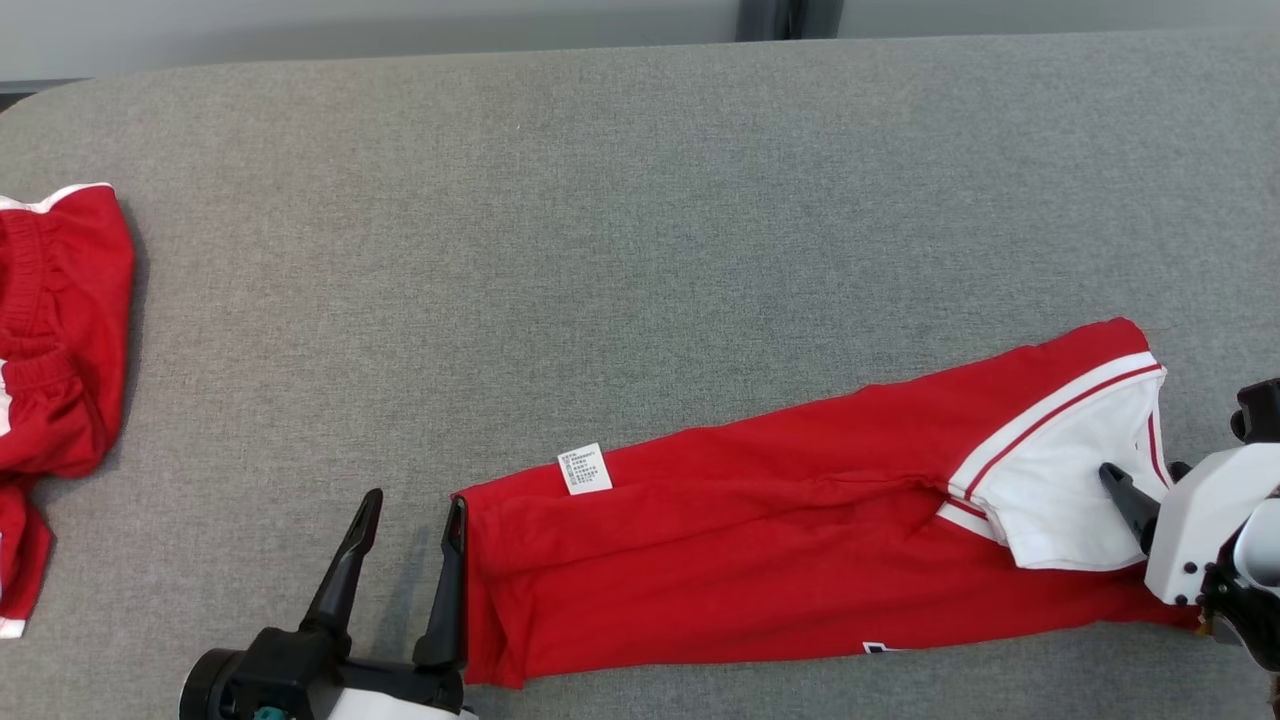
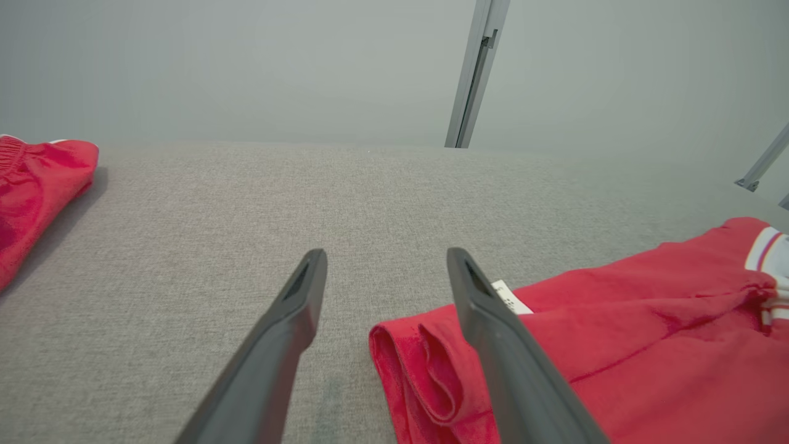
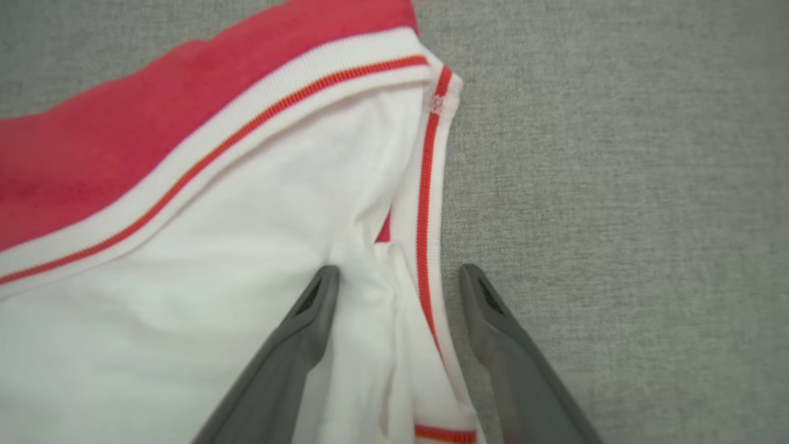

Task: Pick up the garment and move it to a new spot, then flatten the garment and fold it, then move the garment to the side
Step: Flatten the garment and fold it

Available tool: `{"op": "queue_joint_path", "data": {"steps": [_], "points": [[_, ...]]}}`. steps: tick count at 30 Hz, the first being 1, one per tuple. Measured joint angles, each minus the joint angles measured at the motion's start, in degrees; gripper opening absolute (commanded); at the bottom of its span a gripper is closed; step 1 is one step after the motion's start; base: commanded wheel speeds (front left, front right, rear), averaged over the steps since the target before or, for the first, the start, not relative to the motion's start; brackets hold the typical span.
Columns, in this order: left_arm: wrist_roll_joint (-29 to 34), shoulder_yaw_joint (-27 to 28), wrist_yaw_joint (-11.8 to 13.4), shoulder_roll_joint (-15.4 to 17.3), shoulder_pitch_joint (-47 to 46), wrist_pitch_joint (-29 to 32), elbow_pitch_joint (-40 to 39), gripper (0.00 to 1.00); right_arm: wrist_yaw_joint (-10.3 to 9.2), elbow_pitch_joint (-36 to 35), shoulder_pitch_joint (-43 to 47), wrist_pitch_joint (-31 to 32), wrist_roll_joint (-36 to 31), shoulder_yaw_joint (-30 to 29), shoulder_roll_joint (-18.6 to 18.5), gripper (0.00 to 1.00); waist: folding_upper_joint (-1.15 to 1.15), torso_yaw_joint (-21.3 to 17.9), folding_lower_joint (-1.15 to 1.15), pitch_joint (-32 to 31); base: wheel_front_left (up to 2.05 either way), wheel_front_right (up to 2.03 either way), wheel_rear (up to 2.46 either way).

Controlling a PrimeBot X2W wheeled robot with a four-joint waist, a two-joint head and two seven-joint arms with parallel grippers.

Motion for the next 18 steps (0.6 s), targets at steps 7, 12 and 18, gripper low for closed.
{"op": "queue_joint_path", "data": {"steps": [7,12,18], "points": [[2.65,4.46,-4.16,-2.89,0.69,0.00,1.09,1.00,-0.08,2.90,-2.49,0.19,8.02,4.24,-0.38,0.00,0.00,-0.43,0.00,-0.84,0.00,0.00,0.00],[3.97,6.73,-6.51,-4.15,1.48,0.00,2.13,1.00,0.21,7.22,-3.63,-2.41,11.98,2.23,-2.86,0.00,0.00,-1.06,0.00,-2.30,0.00,0.00,0.00],[4.76,9.11,-7.98,-5.06,2.59,0.00,3.61,1.00,0.10,10.54,-4.30,-3.72,12.95,-4.80,-9.60,0.00,0.00,-1.42,0.00,-5.27,0.00,0.00,0.00]]}}
